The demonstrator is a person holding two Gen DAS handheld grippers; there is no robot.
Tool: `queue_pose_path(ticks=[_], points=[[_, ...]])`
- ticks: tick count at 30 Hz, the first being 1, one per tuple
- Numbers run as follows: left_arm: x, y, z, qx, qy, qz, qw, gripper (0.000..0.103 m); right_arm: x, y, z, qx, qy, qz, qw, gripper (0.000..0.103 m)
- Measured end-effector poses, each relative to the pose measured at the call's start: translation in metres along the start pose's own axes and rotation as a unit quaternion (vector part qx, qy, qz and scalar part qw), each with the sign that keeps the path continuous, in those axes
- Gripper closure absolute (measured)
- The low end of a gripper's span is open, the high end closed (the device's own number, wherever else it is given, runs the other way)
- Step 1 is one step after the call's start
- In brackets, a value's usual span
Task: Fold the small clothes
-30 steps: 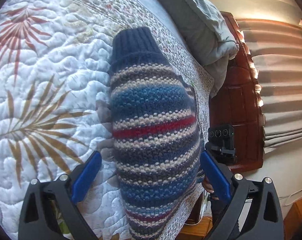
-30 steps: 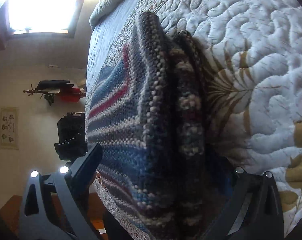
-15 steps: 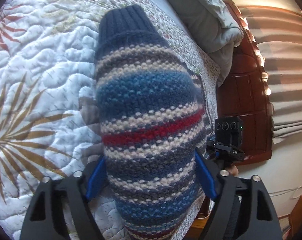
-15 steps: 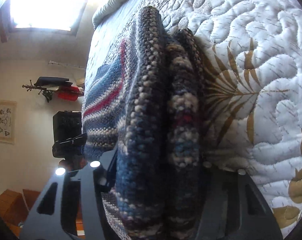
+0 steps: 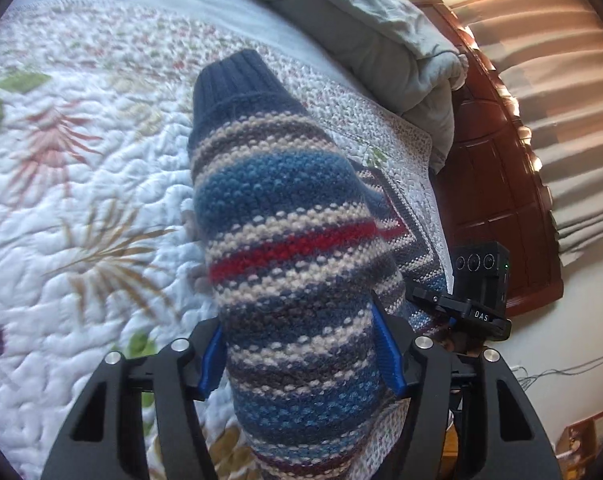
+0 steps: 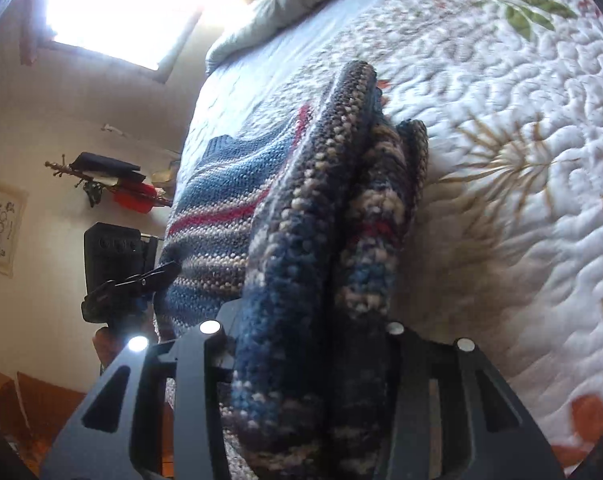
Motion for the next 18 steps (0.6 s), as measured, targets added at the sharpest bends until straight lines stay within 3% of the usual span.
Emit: queue_pose_path(ticks=[10, 18], points=[[0.085, 0.142, 0.042, 0.015, -0.01, -0.055, 0.9983, 0.041, 0.088, -0.041, 0.139, -0.025, 0.066, -0.022, 0.997, 0.064], [0.174, 0.22, 0.125, 0.0, 0.004, -0.09, 0.9959, 0.041, 0.183, -0.113, 0.212, -0.017, 0.102, -0.003, 0.995, 0.065]])
Point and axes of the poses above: each gripper's, at about its wrist camera, not at the fingertips, and y roughly against the way its jaws point, z to its left, x to its underside, the point moved 6 cm from there along -y, roughly the way its jaws point, and after that the axes turned 5 degrees about y, right-handed, at the moved point
